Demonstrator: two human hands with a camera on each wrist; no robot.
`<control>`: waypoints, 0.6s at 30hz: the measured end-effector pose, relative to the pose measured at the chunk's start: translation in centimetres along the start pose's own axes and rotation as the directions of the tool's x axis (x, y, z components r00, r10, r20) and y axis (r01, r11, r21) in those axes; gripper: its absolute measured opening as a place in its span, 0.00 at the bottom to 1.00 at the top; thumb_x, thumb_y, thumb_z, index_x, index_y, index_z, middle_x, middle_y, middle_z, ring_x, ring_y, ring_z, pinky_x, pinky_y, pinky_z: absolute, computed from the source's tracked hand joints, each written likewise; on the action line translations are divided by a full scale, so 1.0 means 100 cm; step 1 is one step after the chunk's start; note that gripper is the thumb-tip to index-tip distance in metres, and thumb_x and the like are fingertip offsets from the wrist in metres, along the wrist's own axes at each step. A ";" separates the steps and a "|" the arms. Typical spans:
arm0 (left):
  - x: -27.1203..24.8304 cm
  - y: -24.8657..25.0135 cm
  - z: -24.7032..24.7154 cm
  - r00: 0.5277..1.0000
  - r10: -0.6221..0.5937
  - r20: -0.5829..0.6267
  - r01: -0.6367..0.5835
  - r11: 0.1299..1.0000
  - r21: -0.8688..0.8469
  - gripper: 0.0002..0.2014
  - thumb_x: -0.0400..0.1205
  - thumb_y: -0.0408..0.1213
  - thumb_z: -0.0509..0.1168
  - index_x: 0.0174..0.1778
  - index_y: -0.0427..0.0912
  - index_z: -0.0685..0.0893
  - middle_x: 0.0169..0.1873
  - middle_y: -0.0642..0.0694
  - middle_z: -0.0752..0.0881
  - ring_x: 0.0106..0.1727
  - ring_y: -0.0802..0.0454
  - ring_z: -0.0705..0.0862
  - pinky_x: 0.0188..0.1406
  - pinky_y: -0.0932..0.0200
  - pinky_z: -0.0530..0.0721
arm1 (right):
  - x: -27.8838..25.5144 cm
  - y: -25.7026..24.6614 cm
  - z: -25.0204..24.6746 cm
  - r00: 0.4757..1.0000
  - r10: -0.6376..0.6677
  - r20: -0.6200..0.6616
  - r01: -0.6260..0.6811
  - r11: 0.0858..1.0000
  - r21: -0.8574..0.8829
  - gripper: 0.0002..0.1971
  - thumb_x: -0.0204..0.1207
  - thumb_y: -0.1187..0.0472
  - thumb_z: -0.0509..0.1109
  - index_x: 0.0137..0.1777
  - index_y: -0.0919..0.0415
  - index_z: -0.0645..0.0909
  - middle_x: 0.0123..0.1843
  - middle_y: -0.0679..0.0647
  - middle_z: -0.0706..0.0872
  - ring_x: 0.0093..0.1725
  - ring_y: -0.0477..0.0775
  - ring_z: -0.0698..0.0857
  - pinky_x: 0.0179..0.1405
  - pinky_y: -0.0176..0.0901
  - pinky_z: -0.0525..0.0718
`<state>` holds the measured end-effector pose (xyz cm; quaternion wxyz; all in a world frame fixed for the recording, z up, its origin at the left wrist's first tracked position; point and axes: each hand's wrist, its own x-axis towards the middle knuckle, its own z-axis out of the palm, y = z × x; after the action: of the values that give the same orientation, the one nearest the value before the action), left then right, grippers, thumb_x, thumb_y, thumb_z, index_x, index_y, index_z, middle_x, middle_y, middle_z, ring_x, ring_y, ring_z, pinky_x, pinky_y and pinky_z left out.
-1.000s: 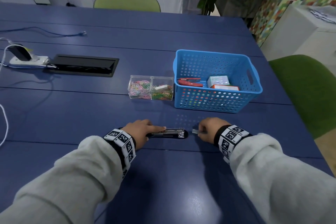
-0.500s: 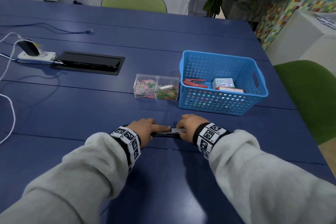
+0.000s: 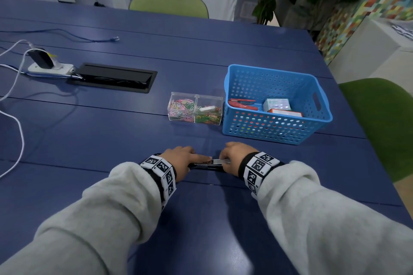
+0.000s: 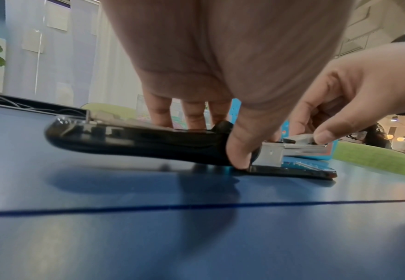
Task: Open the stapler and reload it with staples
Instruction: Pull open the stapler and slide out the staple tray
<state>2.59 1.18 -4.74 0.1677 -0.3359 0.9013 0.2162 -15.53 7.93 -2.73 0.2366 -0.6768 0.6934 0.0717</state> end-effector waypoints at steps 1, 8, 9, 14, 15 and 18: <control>0.000 0.000 0.000 1.000 0.003 -0.004 -0.002 1.000 0.001 0.32 0.80 0.32 0.56 0.71 0.75 0.60 0.66 0.46 0.74 0.66 0.42 0.74 0.65 0.42 0.76 | 0.000 -0.001 0.000 1.000 -0.002 0.005 0.002 1.000 -0.014 0.12 0.74 0.57 0.65 0.55 0.57 0.84 0.56 0.57 0.81 0.58 0.60 0.80 0.54 0.50 0.81; 0.004 -0.005 0.004 1.000 0.007 0.003 -0.007 0.999 -0.041 0.32 0.79 0.31 0.58 0.72 0.71 0.61 0.68 0.46 0.73 0.69 0.43 0.72 0.67 0.46 0.74 | 0.007 -0.006 -0.001 0.999 -0.009 0.051 0.013 0.998 -0.069 0.13 0.76 0.56 0.66 0.58 0.57 0.84 0.59 0.58 0.81 0.60 0.62 0.80 0.57 0.52 0.82; 0.004 -0.006 0.004 1.000 -0.004 -0.002 0.004 0.997 -0.072 0.32 0.79 0.31 0.60 0.73 0.68 0.61 0.68 0.46 0.73 0.69 0.43 0.73 0.68 0.47 0.74 | 0.008 -0.005 -0.001 0.998 -0.003 0.064 0.008 0.998 -0.069 0.13 0.75 0.55 0.67 0.58 0.57 0.84 0.59 0.58 0.80 0.60 0.62 0.80 0.58 0.51 0.81; 0.001 -0.021 0.004 0.986 -0.151 -0.074 0.131 0.966 -0.223 0.30 0.73 0.36 0.71 0.71 0.51 0.70 0.67 0.45 0.72 0.65 0.43 0.77 0.67 0.49 0.77 | 0.005 0.009 0.004 0.994 0.060 0.095 -0.058 0.998 -0.024 0.16 0.76 0.52 0.68 0.61 0.56 0.81 0.64 0.58 0.79 0.64 0.60 0.79 0.63 0.50 0.78; -0.001 -0.026 0.005 0.980 -0.184 -0.082 0.161 0.960 -0.228 0.29 0.72 0.38 0.72 0.68 0.49 0.72 0.67 0.44 0.72 0.65 0.43 0.77 0.66 0.50 0.77 | 0.003 0.013 0.006 0.993 0.078 0.091 -0.079 0.997 0.000 0.16 0.76 0.52 0.68 0.61 0.55 0.81 0.64 0.58 0.80 0.63 0.60 0.79 0.63 0.49 0.78; -0.008 -0.038 0.005 0.965 -0.245 -0.097 0.222 0.953 -0.205 0.22 0.71 0.42 0.73 0.61 0.47 0.79 0.68 0.46 0.73 0.65 0.45 0.77 0.66 0.50 0.77 | -0.001 0.023 0.010 0.988 0.141 0.062 -0.148 0.981 0.124 0.15 0.75 0.50 0.69 0.60 0.53 0.81 0.59 0.55 0.83 0.59 0.57 0.81 0.58 0.45 0.78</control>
<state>5.76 -0.72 -5.88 0.1041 -0.4672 0.8386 0.2600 -17.56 8.58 -4.11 0.2922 -0.6058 0.7374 0.0618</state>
